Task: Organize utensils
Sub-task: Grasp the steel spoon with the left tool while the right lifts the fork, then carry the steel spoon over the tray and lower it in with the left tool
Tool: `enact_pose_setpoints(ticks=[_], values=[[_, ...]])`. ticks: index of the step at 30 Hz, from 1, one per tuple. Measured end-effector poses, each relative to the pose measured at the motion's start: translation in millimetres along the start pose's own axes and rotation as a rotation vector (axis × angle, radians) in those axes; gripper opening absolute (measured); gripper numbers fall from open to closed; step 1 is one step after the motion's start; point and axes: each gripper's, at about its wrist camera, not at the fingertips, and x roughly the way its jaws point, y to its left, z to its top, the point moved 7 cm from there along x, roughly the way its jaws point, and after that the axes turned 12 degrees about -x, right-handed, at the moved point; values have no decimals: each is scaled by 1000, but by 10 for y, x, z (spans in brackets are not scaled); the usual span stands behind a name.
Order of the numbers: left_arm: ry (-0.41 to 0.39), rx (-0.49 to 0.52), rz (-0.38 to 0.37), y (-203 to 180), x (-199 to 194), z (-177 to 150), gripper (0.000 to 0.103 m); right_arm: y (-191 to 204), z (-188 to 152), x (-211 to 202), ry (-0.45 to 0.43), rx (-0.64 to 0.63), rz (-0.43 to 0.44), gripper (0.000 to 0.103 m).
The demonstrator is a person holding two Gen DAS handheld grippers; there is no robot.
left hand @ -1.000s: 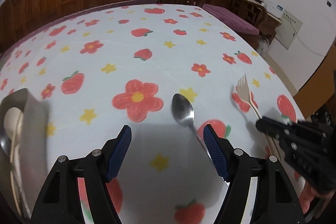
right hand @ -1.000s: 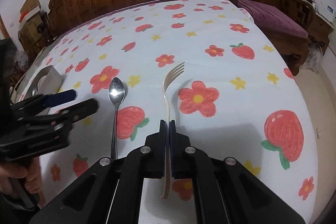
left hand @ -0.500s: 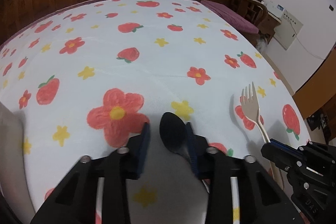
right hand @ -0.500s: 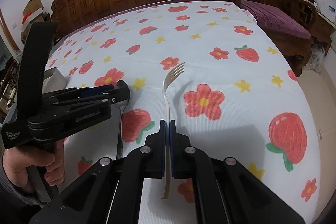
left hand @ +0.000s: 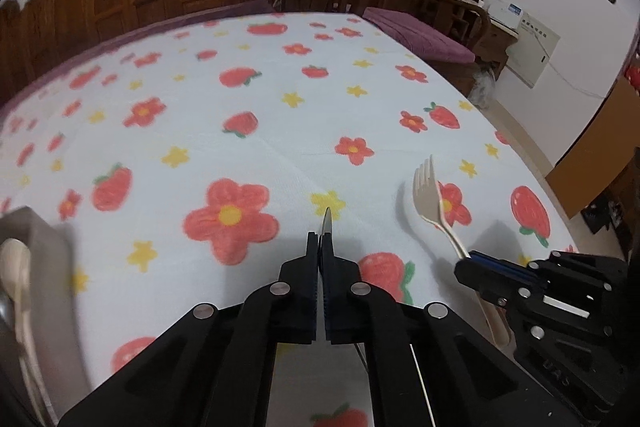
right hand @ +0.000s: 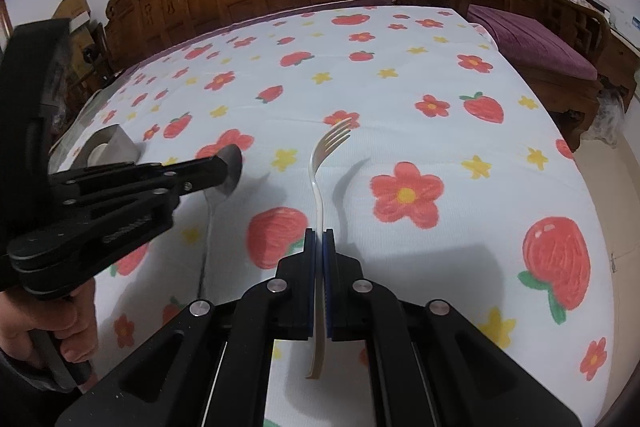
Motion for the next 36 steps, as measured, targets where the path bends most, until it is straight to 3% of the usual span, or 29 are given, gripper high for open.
enact_pose_setpoints(ticks=[14, 27, 36], values=[[-101, 13, 81, 401, -743, 188, 1, 542, 47, -133, -27, -91, 46, 5], [-125, -3, 126, 765, -1053, 134, 1, 955, 105, -212, -43, -180, 84, 5], [-159, -37, 151, 1185, -1382, 177, 1, 1122, 281, -432, -69, -227, 63, 5]])
